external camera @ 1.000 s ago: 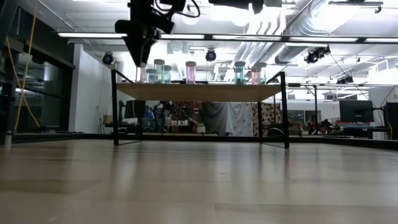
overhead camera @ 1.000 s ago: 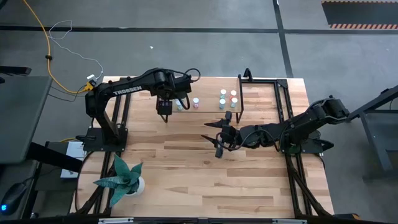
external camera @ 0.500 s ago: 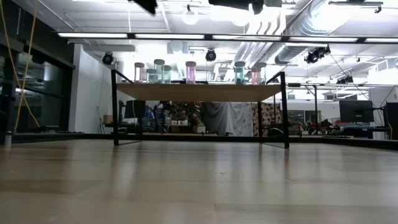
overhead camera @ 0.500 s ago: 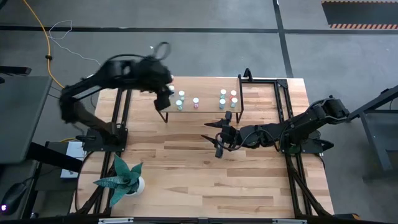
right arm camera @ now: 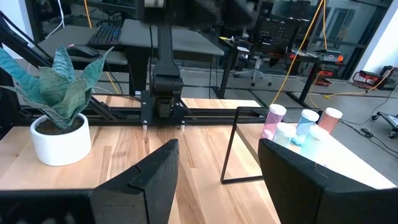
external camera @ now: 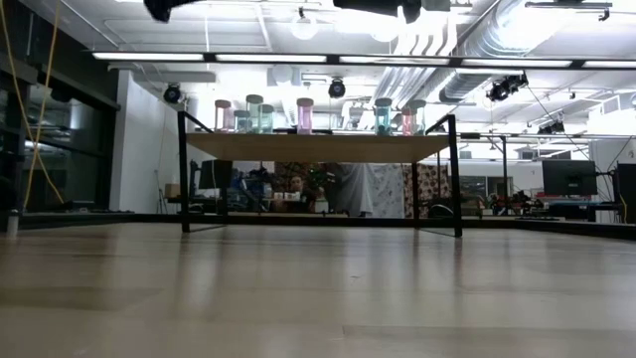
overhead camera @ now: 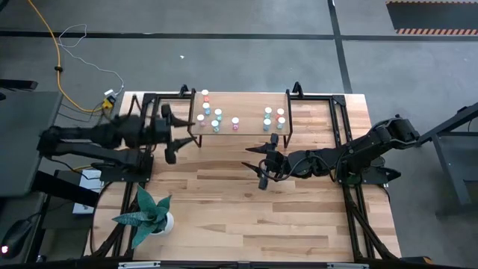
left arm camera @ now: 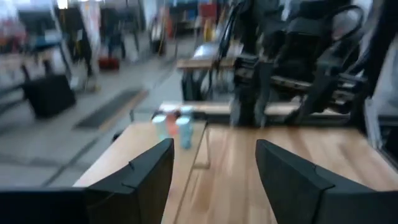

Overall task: Pick and place medicine bottles onto shelf by color
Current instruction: Return to Home Position

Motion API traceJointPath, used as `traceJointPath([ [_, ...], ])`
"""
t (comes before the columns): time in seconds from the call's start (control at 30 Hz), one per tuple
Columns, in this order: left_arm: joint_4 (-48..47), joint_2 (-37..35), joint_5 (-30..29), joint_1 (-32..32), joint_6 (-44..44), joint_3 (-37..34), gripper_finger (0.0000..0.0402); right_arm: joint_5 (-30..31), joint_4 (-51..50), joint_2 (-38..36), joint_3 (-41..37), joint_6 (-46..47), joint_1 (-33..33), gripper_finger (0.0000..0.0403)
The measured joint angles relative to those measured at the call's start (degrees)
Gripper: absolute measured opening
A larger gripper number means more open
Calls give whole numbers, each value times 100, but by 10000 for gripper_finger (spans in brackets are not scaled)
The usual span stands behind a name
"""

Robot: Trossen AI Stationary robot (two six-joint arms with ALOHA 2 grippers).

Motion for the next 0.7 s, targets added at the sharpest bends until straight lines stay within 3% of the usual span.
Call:
traceJointPath([
  [0.1,1274,-445,-37,-115,154,-1050,210,0,4,0,0,-34,0,211],
  [0.17,1625,-682,-65,-114,121,-1439,206,1,19,0,0,-67,0,211],
  [0.4,1320,-1307,2,-159,-352,-1860,180,2,89,0,0,-172,0,211],
  [0.53,1535,-1514,-114,-384,-639,-2292,132,2,87,0,0,-297,0,211],
  [0.7,2227,-1660,-510,-768,-636,-2923,33,4,89,0,0,-299,0,211],
])
